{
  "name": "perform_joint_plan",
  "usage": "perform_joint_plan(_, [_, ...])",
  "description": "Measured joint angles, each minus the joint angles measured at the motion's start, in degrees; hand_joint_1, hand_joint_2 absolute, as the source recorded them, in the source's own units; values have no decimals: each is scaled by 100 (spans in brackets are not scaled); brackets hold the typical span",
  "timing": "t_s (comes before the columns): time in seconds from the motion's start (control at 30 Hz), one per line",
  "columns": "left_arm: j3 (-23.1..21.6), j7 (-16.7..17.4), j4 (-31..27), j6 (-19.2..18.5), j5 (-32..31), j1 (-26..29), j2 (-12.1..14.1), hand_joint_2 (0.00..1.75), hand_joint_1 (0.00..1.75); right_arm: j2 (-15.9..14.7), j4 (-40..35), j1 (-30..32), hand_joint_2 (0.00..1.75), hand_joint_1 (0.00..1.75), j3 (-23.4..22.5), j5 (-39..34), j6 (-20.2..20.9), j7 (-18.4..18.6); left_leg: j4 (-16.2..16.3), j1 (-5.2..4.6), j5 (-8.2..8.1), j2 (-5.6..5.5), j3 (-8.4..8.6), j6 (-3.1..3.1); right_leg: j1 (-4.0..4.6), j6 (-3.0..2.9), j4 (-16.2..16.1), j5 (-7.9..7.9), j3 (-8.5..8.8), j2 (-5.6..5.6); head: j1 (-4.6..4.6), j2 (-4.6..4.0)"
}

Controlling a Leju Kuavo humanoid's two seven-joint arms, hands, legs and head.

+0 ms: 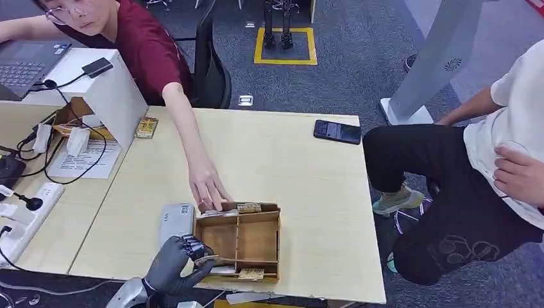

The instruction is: Pass the card to the sensor for recognition and then transmit it.

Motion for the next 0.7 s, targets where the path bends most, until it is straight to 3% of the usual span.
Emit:
perform_joint_plan(0.2, [501,-7,-495,-315,86,3,112,175,175,0,0,7,175,0,-15,-31,20,-11,0,0,4,-4,2,-2,0,0,1,0,7,-7,0,0])
perform_joint_plan(0.7, [986,-55,-838,-289,153,116,110,175,175,0,0,31,175,0,-39,-35,13,-20,0,0,5,-4,1,-3,0,-1,1,1,7,-6,-2,2])
